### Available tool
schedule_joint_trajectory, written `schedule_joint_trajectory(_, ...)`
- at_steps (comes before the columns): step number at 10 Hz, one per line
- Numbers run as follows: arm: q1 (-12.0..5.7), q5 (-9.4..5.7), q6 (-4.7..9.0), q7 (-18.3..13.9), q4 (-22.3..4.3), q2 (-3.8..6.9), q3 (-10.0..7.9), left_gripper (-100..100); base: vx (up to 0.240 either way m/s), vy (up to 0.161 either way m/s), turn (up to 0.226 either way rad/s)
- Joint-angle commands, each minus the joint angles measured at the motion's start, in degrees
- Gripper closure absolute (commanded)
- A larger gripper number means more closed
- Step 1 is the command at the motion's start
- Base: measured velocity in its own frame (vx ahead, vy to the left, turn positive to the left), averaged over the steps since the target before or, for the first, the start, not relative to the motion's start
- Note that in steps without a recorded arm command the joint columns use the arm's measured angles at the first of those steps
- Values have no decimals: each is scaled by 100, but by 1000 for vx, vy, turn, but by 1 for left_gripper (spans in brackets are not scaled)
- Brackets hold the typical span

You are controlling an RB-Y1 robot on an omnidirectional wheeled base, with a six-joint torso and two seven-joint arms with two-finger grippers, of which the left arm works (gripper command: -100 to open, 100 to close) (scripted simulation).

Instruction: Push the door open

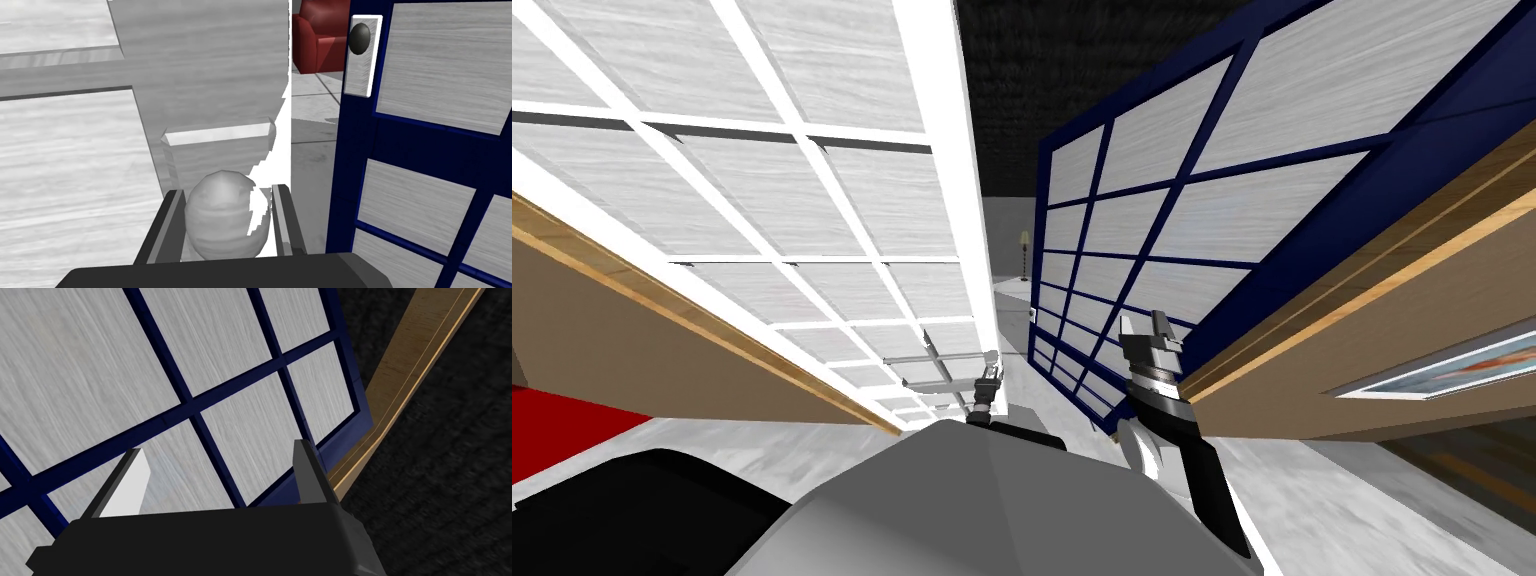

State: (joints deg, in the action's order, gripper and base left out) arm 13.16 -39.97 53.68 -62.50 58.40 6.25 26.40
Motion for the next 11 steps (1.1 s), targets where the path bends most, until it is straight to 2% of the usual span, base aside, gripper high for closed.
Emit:
schedule_joint_trajectory(1, -98, -20, 187, -3, -132, -9, -116, 100, 68, 13, -49)
schedule_joint_trajectory(2, -98, -20, 187, -3, -132, -9, -116, 100, 32, 10, 14)
schedule_joint_trajectory(5, -196, -234, 284, 125, -217, -62, -533, 100, 49, 5, -196)
schedule_joint_trajectory(6, -196, -234, 284, 125, -217, -62, -547, 100, 55, 13, -62)
schedule_joint_trajectory(7, -232, -314, 321, 172, -248, -83, -708, 100, 48, 19, -128)
schedule_joint_trajectory(8, -232, -314, 321, 172, -248, -83, -708, 100, 48, 20, -82)
schedule_joint_trajectory(9, -268, -394, 357, 220, -280, -105, -869, 100, 50, 20, -136)
schedule_joint_trajectory(10, -268, -394, 357, 220, -280, -105, -869, 100, 43, 22, -76)
schedule_joint_trajectory(11, -306, -477, 395, 269, -313, -130, -1036, 100, 44, 2, -160)
